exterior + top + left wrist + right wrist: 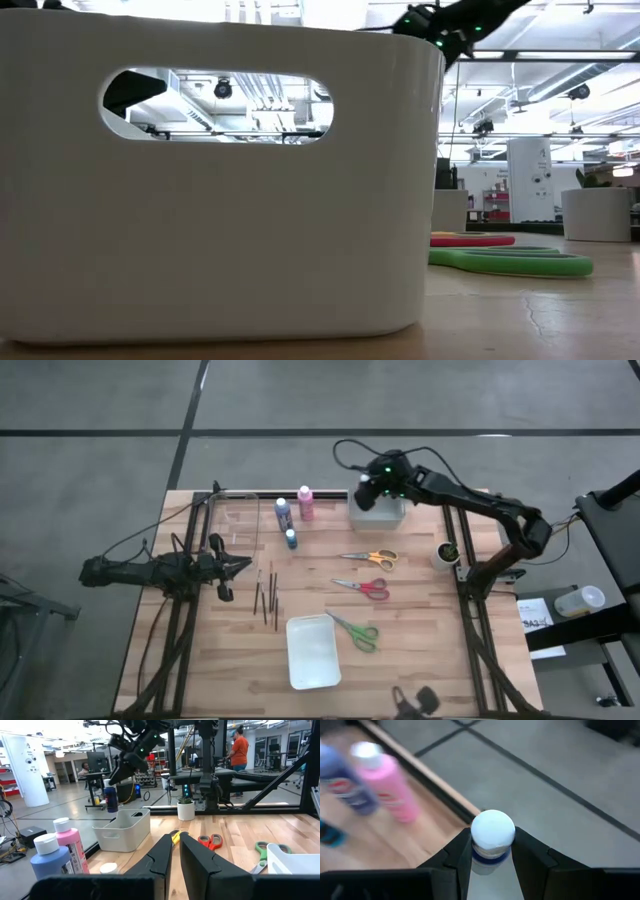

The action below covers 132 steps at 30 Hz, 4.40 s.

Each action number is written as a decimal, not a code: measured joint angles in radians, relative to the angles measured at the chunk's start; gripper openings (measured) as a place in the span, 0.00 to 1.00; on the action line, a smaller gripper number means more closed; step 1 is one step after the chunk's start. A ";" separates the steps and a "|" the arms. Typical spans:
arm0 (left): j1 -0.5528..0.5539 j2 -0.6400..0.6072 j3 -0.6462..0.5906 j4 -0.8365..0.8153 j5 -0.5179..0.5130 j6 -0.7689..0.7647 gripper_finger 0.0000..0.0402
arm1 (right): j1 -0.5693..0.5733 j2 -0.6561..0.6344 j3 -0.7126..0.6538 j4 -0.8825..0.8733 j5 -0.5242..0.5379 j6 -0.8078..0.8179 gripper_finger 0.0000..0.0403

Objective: Pick & Place Paint Supplies
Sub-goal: Put the small dark blue paint bottle into the gray bin, then put the large pink paint bottle into the gray bin

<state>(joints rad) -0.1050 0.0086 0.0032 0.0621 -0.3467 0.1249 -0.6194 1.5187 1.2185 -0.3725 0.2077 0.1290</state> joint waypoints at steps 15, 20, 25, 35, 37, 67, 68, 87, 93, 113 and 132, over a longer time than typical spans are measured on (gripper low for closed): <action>0.000 0.000 0.000 0.000 0.000 0.000 0.12 | -0.130 -0.180 -0.323 0.080 0.091 0.141 0.28; 0.000 0.000 0.000 0.000 0.000 0.000 0.12 | -0.153 -0.172 -0.391 0.190 0.091 0.145 0.28; 0.000 0.000 0.000 0.000 0.000 0.000 0.12 | -0.171 -0.127 -0.414 0.239 0.091 0.153 0.28; 0.000 0.000 0.000 0.000 0.000 0.000 0.12 | -0.180 0.000 -0.386 0.245 0.091 0.160 0.28; 0.000 0.000 0.000 0.000 0.000 0.000 0.12 | -0.180 0.012 -0.380 0.252 0.090 0.160 0.28; 0.000 0.001 0.000 0.000 0.000 0.000 0.12 | -0.100 -0.031 -0.194 0.250 -0.031 0.011 0.49; 0.000 0.001 0.000 0.000 0.000 0.000 0.12 | -0.084 -0.030 -0.178 0.251 -0.051 0.000 0.49; 0.000 0.001 0.000 0.000 0.000 0.000 0.12 | 0.165 0.223 0.143 0.286 -0.126 -0.115 0.49; 0.000 0.001 0.000 0.000 0.000 0.000 0.12 | 0.186 0.367 0.290 0.291 -0.134 -0.163 0.49; 0.000 0.002 0.000 0.000 0.000 0.000 0.12 | 0.132 0.594 0.477 0.320 -0.121 -0.082 0.49; 0.000 0.002 0.000 0.000 0.000 0.000 0.12 | 0.118 0.592 0.462 0.309 -0.132 -0.106 0.49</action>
<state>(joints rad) -0.1051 0.0105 0.0032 0.0623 -0.3468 0.1249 -0.5018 2.1105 1.6810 -0.0639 0.0761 0.0231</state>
